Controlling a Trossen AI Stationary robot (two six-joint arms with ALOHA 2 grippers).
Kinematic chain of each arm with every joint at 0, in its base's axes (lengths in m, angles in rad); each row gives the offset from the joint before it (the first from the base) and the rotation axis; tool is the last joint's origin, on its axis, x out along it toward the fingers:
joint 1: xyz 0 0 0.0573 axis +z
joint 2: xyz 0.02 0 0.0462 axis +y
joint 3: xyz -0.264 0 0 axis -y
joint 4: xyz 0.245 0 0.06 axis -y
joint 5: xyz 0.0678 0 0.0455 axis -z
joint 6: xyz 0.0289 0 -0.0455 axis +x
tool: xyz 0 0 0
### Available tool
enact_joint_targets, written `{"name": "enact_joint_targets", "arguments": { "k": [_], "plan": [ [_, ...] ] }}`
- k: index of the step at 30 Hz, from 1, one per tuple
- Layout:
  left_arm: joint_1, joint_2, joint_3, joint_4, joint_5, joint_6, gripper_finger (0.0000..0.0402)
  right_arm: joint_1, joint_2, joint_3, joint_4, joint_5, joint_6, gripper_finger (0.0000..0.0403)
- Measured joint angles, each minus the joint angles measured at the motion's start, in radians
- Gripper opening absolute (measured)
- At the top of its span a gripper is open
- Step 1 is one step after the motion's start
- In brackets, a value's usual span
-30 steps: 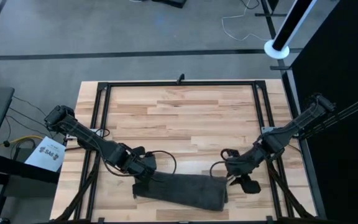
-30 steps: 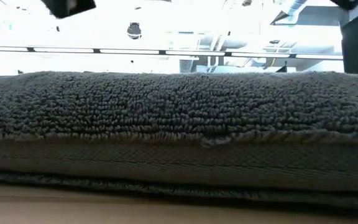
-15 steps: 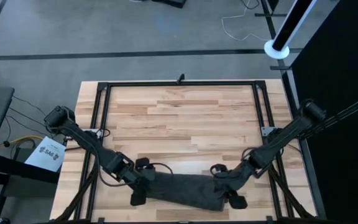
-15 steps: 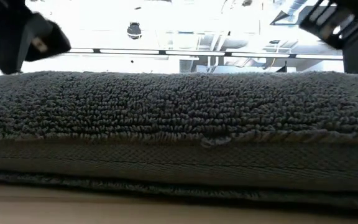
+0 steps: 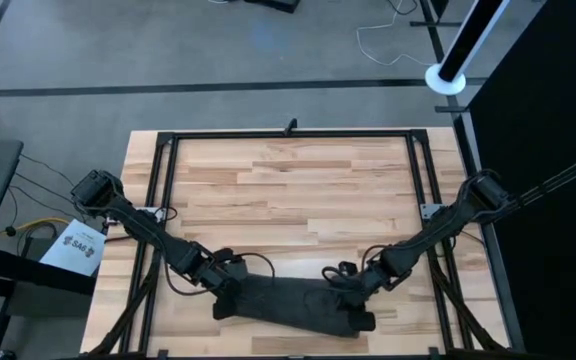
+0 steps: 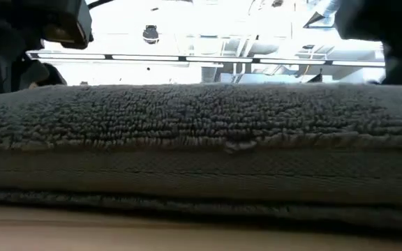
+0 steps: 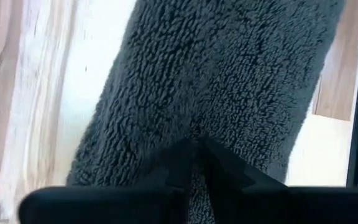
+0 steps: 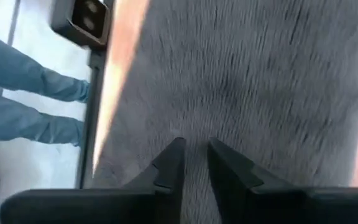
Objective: Roll towel
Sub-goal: Roll the gray towel
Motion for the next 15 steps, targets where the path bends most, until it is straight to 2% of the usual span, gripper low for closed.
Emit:
{"name": "enact_joint_targets", "arguments": {
  "k": [4, 8, 15],
  "plan": [
    [0.000, 0.000, -0.003, 0.000, 0.001, -0.022, 0.0001, 0.025, -0.002, -0.082, 0.071, -0.009, 0.080, 0.0002],
    [0.000, 0.000, 0.025, -0.030, 0.009, -0.069, 0.0000, 0.033, -0.038, -0.098, 0.031, -0.013, 0.093, 0.0000],
    [-0.002, 0.000, 0.143, -0.086, 0.012, -0.054, 0.0000, 0.032, -0.227, -0.099, -0.009, -0.018, 0.094, 0.0000]
  ]
}}
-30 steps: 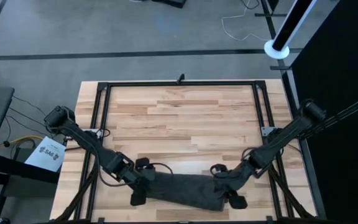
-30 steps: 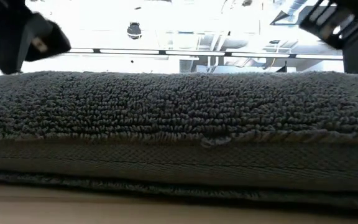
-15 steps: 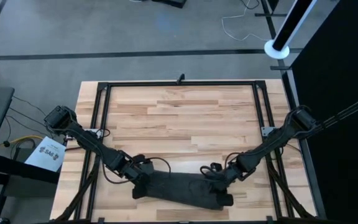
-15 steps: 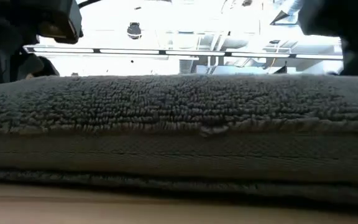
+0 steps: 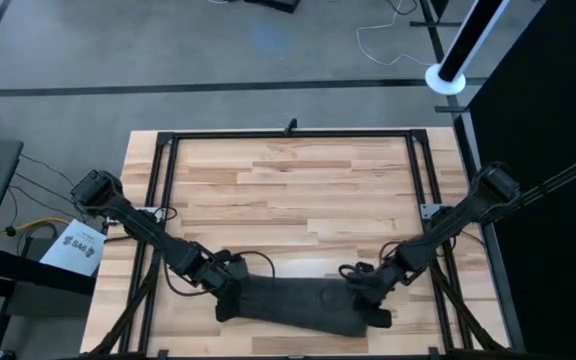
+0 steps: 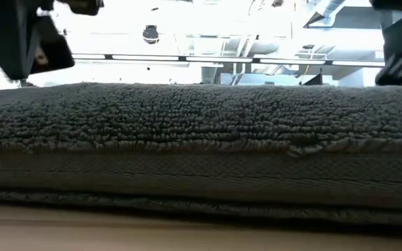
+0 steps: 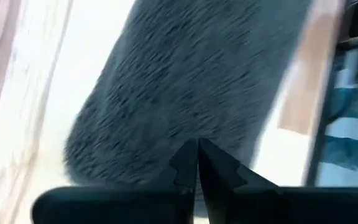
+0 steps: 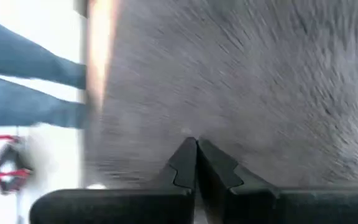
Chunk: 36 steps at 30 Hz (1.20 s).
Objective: Roll towel
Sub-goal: Roll the gray towel
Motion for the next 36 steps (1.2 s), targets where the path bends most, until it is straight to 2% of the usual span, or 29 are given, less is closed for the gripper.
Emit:
{"name": "enact_joint_targets", "arguments": {
  "k": [4, 7, 13, 20, 24, 29, 33, 36],
  "plan": [
    [0.000, 0.000, 0.013, 0.054, 0.000, 0.054, 0.0000, 0.021, -0.068, 0.000, 0.000, 0.001, 0.000, 0.0000],
    [0.002, 0.006, 0.010, 0.041, 0.000, 0.102, 0.0000, 0.059, -0.063, 0.000, -0.006, 0.000, 0.000, 0.0000],
    [0.017, 0.006, -0.085, 0.089, 0.009, 0.083, 0.0000, 0.081, 0.047, 0.000, -0.021, 0.001, -0.003, 0.0000],
    [0.032, 0.007, -0.189, 0.163, 0.022, 0.047, 0.0000, 0.023, 0.160, 0.000, -0.014, 0.001, -0.056, 0.0000],
    [0.045, 0.007, -0.199, 0.157, 0.024, 0.039, 0.0000, -0.017, 0.179, 0.004, -0.057, 0.000, -0.109, 0.0000],
    [0.048, 0.003, -0.142, 0.080, 0.024, 0.028, 0.0000, -0.071, 0.089, -0.003, -0.155, 0.008, -0.109, 0.0000],
    [0.033, 0.000, -0.048, 0.025, 0.024, 0.027, 0.0000, -0.079, -0.039, 0.014, -0.134, 0.008, -0.081, 0.0000],
    [0.010, 0.000, 0.010, 0.014, 0.023, -0.028, 0.0000, -0.071, -0.070, 0.026, -0.109, 0.008, -0.051, 0.0000]
  ]
}}
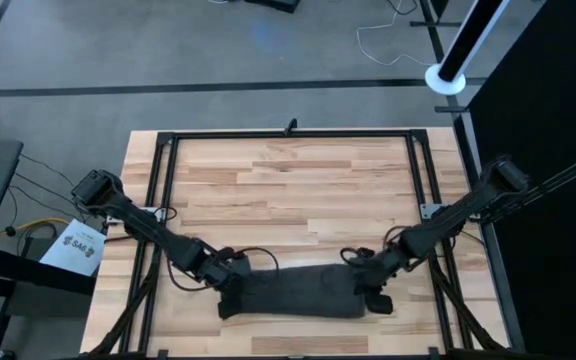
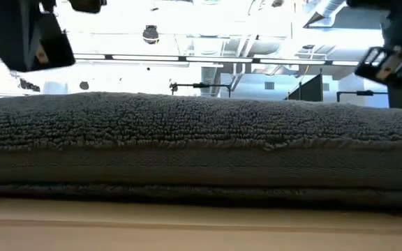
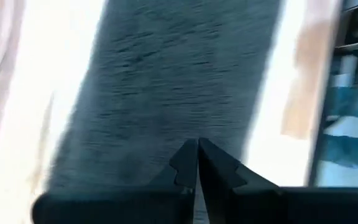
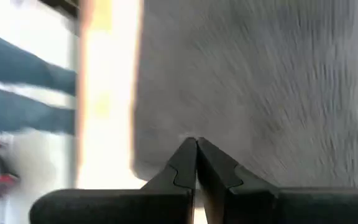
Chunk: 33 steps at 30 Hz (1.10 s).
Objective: Roll towel
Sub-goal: Roll the gray towel
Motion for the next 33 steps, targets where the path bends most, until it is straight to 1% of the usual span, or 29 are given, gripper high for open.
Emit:
{"name": "enact_joint_targets", "arguments": {
  "k": [3, 6, 9, 14, 16, 18, 21, 27, 33],
  "plan": [
    [-0.029, 0.001, 0.015, 0.084, -0.055, -0.021, 0.0000, 0.012, 0.013, 0.005, 0.093, 0.019, 0.010, 0.0000],
    [-0.037, 0.033, 0.016, 0.159, -0.067, 0.004, 0.0000, 0.008, 0.076, 0.005, 0.193, 0.040, 0.012, 0.0000],
    [-0.032, 0.080, 0.016, 0.183, -0.067, 0.009, 0.0000, -0.007, 0.149, 0.006, 0.277, 0.046, 0.020, 0.0000],
    [-0.005, 0.164, 0.015, 0.181, -0.067, 0.027, 0.0000, -0.027, 0.264, 0.005, 0.322, 0.047, 0.032, 0.0000],
    [0.011, 0.189, 0.015, 0.181, -0.060, 0.039, 0.0000, -0.039, 0.297, 0.006, 0.310, 0.048, 0.031, 0.0000],
    [0.037, 0.205, 0.015, 0.177, -0.031, 0.044, 0.0000, -0.060, 0.320, 0.005, 0.287, 0.049, 0.027, 0.0000],
    [0.076, 0.204, 0.014, 0.157, -0.027, 0.076, 0.0000, -0.095, 0.325, 0.004, 0.253, 0.050, 0.005, 0.0000],
    [0.185, 0.197, 0.012, 0.082, -0.025, 0.219, 0.0000, -0.207, 0.282, -0.025, 0.186, 0.054, -0.089, 0.0000],
    [0.305, 0.190, 0.012, 0.001, 0.014, 0.380, 0.0000, -0.341, 0.241, -0.026, 0.118, 0.061, -0.208, 0.0000]
  ]
}}
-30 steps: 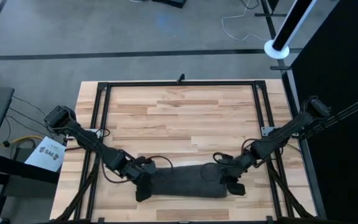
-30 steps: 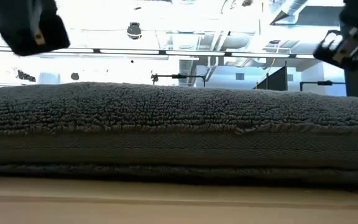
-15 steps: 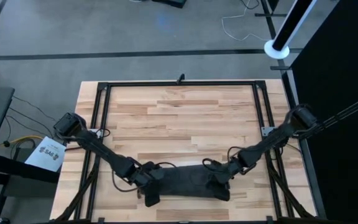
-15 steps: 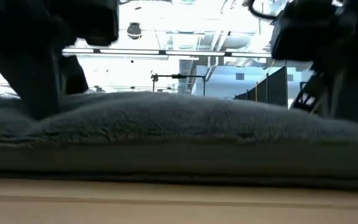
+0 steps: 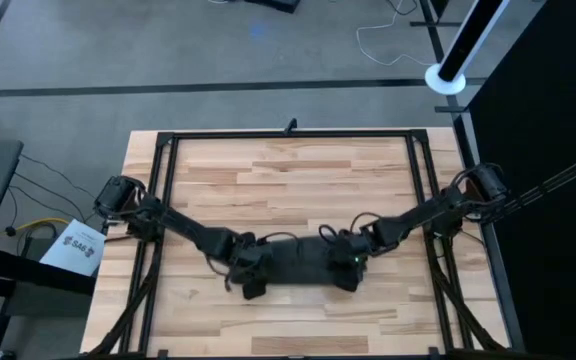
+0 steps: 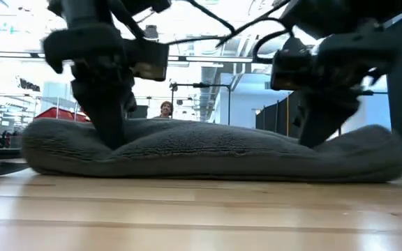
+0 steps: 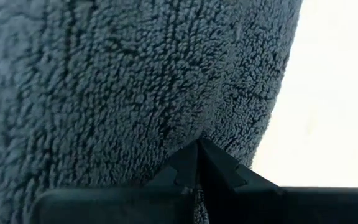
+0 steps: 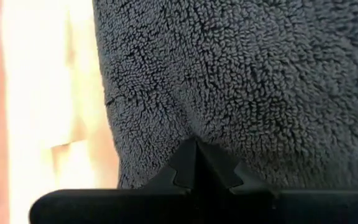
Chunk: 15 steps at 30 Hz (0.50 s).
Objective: Roll towel
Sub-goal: Roll the gray towel
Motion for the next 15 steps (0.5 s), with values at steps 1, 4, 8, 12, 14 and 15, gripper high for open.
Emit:
{"name": "enact_joint_targets", "arguments": {
  "k": [1, 4, 8, 12, 14, 15],
  "plan": [
    [0.022, 0.000, 0.000, -0.004, 0.013, 0.023, 0.0000, -0.023, -0.008, 0.000, -0.012, 0.000, -0.019, 0.0000],
    [0.088, 0.000, 0.000, -0.007, 0.047, 0.084, 0.0000, -0.093, -0.029, -0.001, -0.055, -0.001, -0.060, 0.0000],
    [0.173, 0.000, 0.000, -0.008, 0.061, 0.144, 0.0000, -0.171, -0.058, -0.001, -0.107, -0.008, -0.108, 0.0000],
    [0.247, -0.010, -0.001, -0.019, 0.062, 0.188, 0.0000, -0.230, -0.098, -0.001, -0.132, -0.022, -0.113, 0.0000],
    [0.275, -0.027, -0.002, -0.034, 0.068, 0.202, 0.0000, -0.254, -0.125, -0.001, -0.134, -0.047, -0.112, 0.0000],
    [0.286, -0.042, -0.002, -0.039, 0.072, 0.204, 0.0000, -0.263, -0.144, -0.001, -0.134, -0.058, -0.110, 0.0000]
  ]
}}
